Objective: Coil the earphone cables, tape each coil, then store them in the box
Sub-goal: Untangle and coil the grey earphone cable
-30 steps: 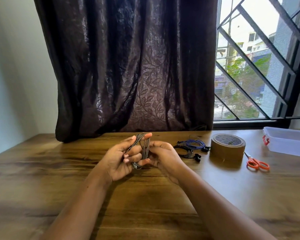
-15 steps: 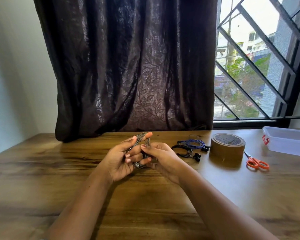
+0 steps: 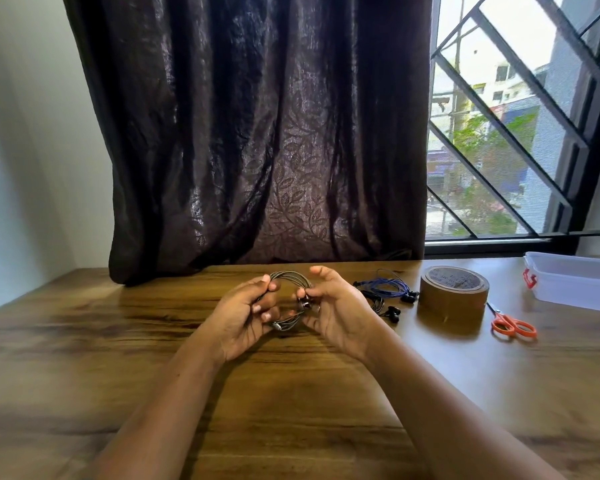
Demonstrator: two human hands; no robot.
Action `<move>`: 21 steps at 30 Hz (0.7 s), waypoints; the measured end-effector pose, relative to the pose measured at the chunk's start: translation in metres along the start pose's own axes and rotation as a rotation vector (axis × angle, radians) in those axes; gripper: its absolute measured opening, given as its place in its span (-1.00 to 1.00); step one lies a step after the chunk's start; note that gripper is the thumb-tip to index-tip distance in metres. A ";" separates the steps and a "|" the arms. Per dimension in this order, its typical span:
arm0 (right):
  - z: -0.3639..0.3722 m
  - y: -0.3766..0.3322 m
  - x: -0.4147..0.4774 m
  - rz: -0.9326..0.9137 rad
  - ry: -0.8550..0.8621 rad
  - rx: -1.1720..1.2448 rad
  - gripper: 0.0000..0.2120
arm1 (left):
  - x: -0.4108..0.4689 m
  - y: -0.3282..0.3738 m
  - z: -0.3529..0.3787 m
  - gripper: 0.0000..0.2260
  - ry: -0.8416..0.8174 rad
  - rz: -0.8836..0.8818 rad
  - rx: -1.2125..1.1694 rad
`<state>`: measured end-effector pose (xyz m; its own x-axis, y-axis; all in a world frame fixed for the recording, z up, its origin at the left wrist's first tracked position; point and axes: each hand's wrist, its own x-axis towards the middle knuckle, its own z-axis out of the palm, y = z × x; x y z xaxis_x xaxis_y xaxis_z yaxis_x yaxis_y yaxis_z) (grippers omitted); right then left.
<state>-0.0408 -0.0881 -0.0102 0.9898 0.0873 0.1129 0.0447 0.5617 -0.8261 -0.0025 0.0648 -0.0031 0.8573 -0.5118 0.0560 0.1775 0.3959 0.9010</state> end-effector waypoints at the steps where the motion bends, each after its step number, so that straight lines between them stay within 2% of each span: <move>1: 0.000 0.000 -0.001 -0.004 -0.021 0.018 -0.71 | 0.001 -0.001 0.001 -0.74 0.005 0.005 0.028; 5: 0.002 0.002 -0.001 -0.043 -0.049 -0.079 -0.70 | 0.000 -0.004 0.007 -0.74 0.050 0.052 0.161; 9: 0.004 0.003 -0.002 -0.113 0.021 -0.290 -0.65 | -0.001 -0.006 0.007 -0.73 0.071 0.056 0.230; 12: -0.001 0.003 -0.001 -0.184 0.076 -0.513 -0.63 | 0.001 -0.007 0.004 -0.75 0.104 0.010 0.235; 16: -0.009 0.008 0.000 -0.357 0.101 -1.027 -0.56 | 0.001 -0.010 0.008 -0.78 0.144 -0.011 0.248; 19: -0.010 0.011 0.000 -0.427 0.110 -1.173 -0.58 | 0.003 -0.011 0.008 -0.81 0.190 -0.030 0.273; 21: -0.010 0.011 0.000 -0.456 0.134 -1.246 -0.68 | 0.003 -0.011 0.008 -0.82 0.227 -0.039 0.282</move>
<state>-0.0390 -0.0907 -0.0248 0.8556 -0.0276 0.5170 0.3956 -0.6094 -0.6871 -0.0055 0.0528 -0.0096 0.9435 -0.3278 -0.0493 0.0992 0.1372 0.9856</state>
